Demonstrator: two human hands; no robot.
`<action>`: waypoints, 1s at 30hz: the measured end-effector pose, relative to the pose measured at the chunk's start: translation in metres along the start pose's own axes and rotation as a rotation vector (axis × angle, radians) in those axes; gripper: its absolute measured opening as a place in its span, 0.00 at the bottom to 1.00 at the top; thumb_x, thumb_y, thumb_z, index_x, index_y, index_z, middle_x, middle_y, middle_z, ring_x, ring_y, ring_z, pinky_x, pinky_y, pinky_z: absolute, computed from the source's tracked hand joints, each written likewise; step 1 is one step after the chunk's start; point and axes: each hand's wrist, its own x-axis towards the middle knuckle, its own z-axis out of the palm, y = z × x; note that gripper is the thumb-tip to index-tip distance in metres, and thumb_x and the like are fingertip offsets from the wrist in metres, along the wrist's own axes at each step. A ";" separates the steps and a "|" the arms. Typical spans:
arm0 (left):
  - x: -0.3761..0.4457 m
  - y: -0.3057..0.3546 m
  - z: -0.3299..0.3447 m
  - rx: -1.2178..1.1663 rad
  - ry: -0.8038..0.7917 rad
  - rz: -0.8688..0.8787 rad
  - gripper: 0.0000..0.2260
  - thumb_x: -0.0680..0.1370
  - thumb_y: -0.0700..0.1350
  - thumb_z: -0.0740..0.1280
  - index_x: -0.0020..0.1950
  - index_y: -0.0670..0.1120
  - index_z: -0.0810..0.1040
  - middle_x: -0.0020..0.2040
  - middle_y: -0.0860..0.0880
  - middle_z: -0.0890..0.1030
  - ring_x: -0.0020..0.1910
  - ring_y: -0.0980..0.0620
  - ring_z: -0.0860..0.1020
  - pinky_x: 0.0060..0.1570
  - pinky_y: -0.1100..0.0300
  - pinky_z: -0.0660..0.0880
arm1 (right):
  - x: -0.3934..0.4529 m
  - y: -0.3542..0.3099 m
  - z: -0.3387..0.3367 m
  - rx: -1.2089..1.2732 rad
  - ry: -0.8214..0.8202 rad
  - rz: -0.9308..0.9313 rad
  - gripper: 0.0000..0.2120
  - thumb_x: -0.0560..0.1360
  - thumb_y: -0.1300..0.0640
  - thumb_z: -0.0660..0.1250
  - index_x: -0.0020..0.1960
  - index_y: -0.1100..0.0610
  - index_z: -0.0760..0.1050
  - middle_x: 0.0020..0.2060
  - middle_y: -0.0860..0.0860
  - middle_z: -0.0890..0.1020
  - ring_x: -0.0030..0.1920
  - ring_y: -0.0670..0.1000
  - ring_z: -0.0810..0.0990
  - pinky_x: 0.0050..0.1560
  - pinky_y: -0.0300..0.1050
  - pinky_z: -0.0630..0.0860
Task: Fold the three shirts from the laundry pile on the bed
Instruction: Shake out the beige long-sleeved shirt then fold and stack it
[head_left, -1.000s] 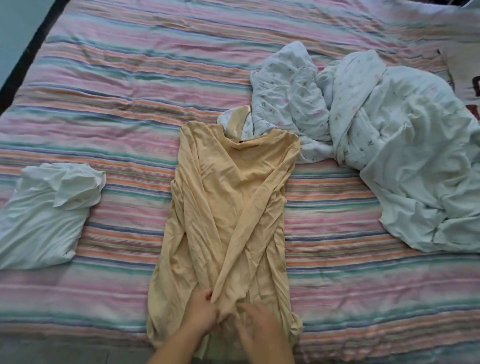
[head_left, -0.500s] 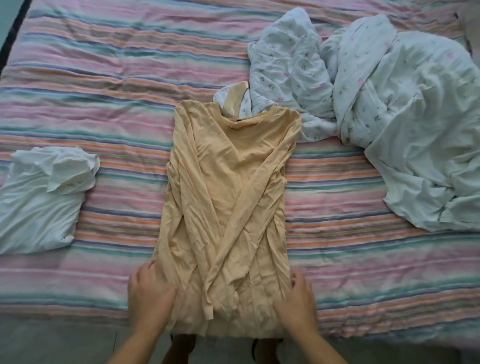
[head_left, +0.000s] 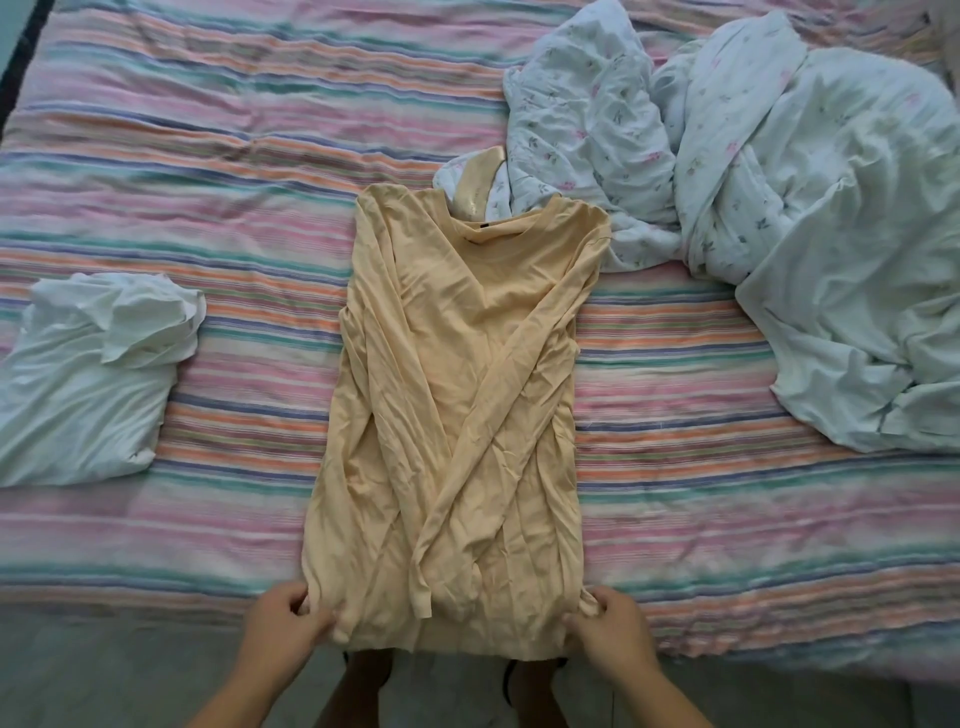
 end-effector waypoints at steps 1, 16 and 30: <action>-0.001 0.000 -0.001 -0.047 0.033 0.029 0.14 0.54 0.53 0.69 0.26 0.43 0.74 0.24 0.53 0.70 0.26 0.54 0.67 0.27 0.63 0.60 | 0.000 0.000 -0.001 0.047 0.012 0.013 0.07 0.69 0.57 0.75 0.39 0.49 0.78 0.38 0.48 0.83 0.42 0.50 0.80 0.45 0.46 0.75; 0.020 0.058 0.000 -0.378 -0.010 -0.079 0.39 0.65 0.29 0.75 0.72 0.42 0.64 0.67 0.42 0.74 0.65 0.42 0.73 0.66 0.44 0.70 | 0.012 -0.032 0.005 0.131 0.035 -0.117 0.43 0.63 0.65 0.77 0.74 0.50 0.67 0.61 0.47 0.80 0.61 0.50 0.79 0.64 0.50 0.77; 0.002 0.028 -0.008 0.027 -0.430 -0.185 0.21 0.55 0.44 0.81 0.46 0.42 0.83 0.40 0.50 0.86 0.42 0.51 0.83 0.38 0.62 0.77 | 0.012 0.004 0.001 0.061 -0.154 -0.028 0.10 0.73 0.56 0.71 0.34 0.56 0.75 0.32 0.51 0.78 0.35 0.48 0.76 0.37 0.44 0.67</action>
